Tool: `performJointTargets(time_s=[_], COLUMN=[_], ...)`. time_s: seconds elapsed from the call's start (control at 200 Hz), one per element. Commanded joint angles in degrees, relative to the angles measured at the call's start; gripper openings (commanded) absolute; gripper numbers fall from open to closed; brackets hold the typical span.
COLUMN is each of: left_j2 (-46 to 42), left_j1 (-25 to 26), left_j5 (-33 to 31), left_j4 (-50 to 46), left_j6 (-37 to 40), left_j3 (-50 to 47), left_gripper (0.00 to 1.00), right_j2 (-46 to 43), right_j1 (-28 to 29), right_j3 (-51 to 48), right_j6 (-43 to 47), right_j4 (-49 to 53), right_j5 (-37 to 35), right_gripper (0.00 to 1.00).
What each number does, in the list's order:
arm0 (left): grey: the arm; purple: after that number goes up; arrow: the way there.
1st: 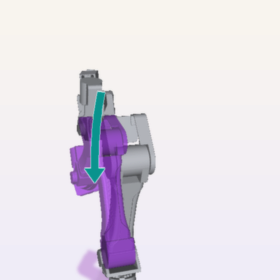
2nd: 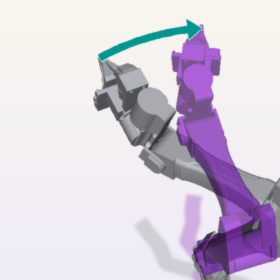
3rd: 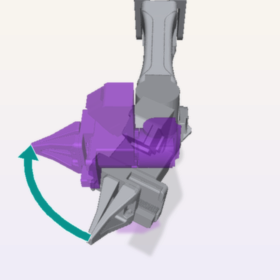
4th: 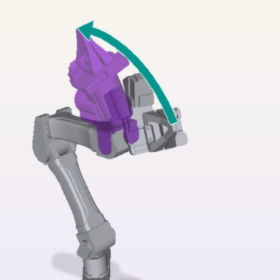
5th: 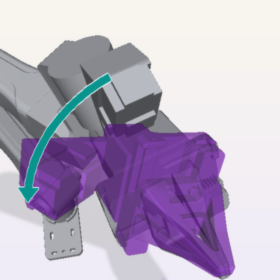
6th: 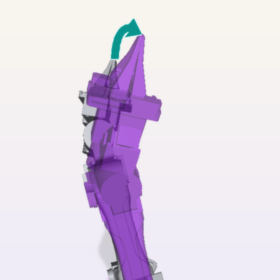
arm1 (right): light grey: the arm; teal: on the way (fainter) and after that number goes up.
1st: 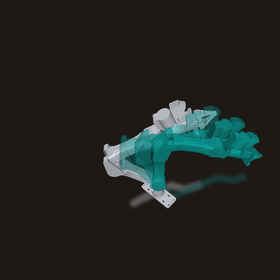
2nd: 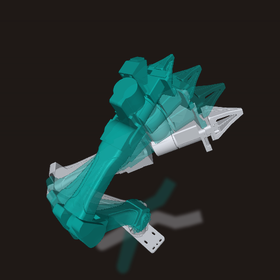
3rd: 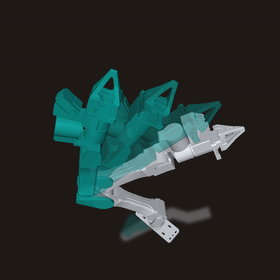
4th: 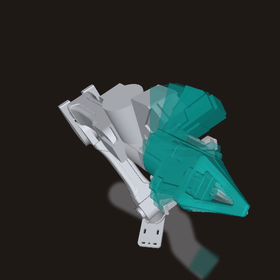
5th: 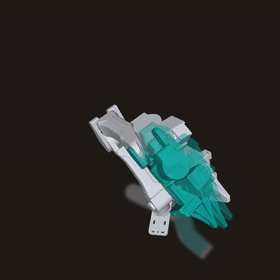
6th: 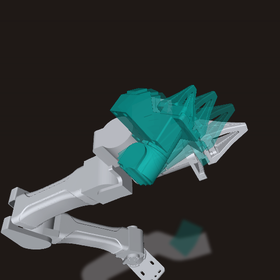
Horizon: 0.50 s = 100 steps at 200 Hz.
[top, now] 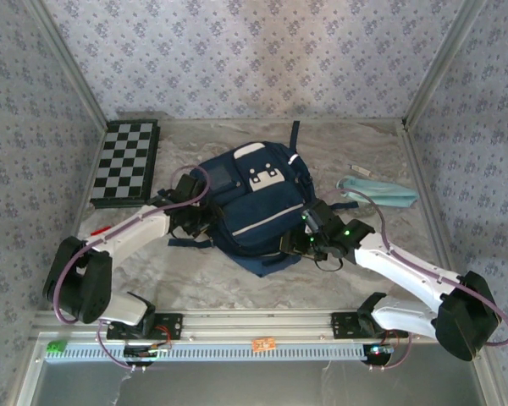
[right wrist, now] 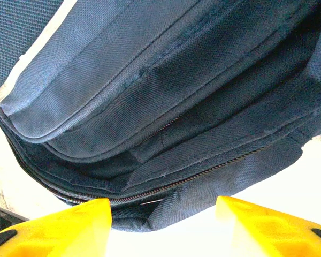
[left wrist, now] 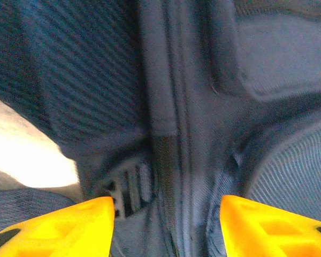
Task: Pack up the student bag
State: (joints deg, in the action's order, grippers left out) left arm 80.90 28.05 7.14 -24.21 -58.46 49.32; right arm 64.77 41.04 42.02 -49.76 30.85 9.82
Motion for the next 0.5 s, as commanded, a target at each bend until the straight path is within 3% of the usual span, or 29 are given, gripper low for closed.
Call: performJointTargets(time_s=[0.0,0.17,0.495], left_j2=[0.07,3.16,1.26], left_j1=[-1.32,-1.42,-2.45], left_j5=[-1.14,-1.40,-3.36], left_j4=[0.01,0.06,-0.05], left_j6=[-1.68,-2.08,-5.35], left_j3=[-0.45,0.89,-3.14], left_gripper=[0.53,0.43,0.37], right_j2=[0.70,1.14,1.49], right_j1=[0.22,0.29,0.47], right_j3=[-0.06,-0.13,-0.71], right_j6=[-0.75,-1.21,-1.48], right_j4=[-0.58,-1.05,-1.54], right_j5=[-0.82,-0.57,-0.77], right_gripper=[0.55,0.55,0.55])
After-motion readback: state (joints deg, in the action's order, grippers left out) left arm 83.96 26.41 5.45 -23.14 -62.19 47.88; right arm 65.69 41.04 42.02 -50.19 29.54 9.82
